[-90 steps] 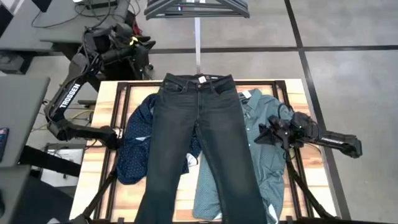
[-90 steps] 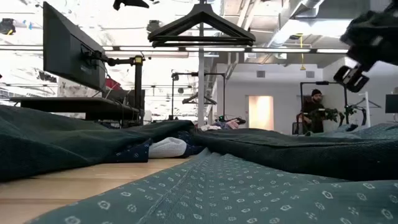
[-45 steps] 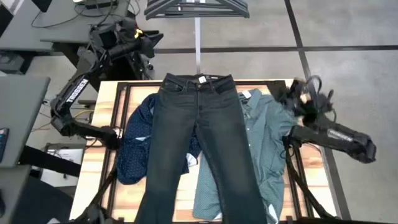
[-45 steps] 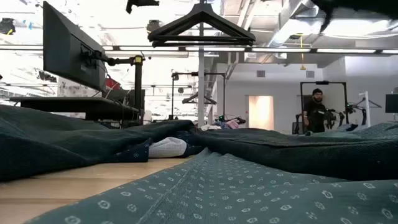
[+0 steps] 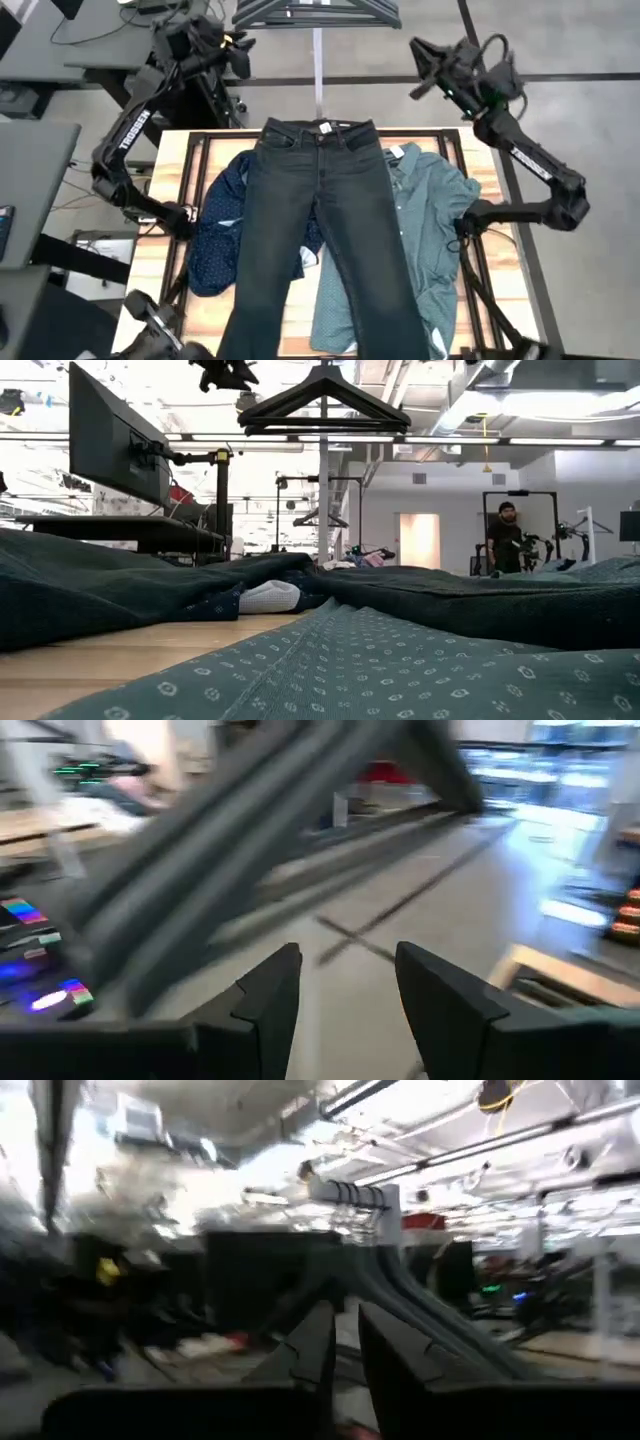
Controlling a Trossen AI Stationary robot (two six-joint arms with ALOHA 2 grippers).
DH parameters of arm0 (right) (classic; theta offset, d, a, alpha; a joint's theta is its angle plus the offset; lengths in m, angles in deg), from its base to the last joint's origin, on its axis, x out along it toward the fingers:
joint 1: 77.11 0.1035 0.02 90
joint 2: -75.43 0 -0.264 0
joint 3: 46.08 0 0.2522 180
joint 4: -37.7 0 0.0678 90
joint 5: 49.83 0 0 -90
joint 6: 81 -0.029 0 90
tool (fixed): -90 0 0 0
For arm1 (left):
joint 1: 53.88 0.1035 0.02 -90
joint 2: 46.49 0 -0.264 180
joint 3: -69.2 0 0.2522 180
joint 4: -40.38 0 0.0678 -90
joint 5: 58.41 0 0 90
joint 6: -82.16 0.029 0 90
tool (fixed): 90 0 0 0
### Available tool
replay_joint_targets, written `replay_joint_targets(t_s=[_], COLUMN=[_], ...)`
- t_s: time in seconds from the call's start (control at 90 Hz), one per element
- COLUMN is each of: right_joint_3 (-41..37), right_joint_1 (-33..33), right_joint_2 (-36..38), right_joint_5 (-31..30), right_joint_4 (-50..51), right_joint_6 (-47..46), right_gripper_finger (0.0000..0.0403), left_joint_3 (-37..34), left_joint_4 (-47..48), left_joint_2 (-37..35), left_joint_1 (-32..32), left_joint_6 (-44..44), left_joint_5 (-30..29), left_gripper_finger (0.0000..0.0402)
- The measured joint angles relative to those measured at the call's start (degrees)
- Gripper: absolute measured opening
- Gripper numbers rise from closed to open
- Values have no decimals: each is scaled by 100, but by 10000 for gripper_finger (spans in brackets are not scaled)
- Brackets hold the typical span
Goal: Hang clothes
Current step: Remove the gray hanger from the rack
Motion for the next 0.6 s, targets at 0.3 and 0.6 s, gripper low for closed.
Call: replay_joint_targets(t_s=[0.3,0.6], right_joint_3=[1169,1627], right_joint_1=[-777,-966], right_joint_2=[-1019,-1152], right_joint_5=[32,64], right_joint_4=[1193,1740], right_joint_6=[-43,694], right_gripper_finger=[40,40], left_joint_3=[0,47], left_joint_4=[-210,-374], left_joint_2=[114,263], left_joint_1=[343,393], left_joint_6=[74,1161], left_joint_5=[18,158], left_gripper_finger=[150,150])
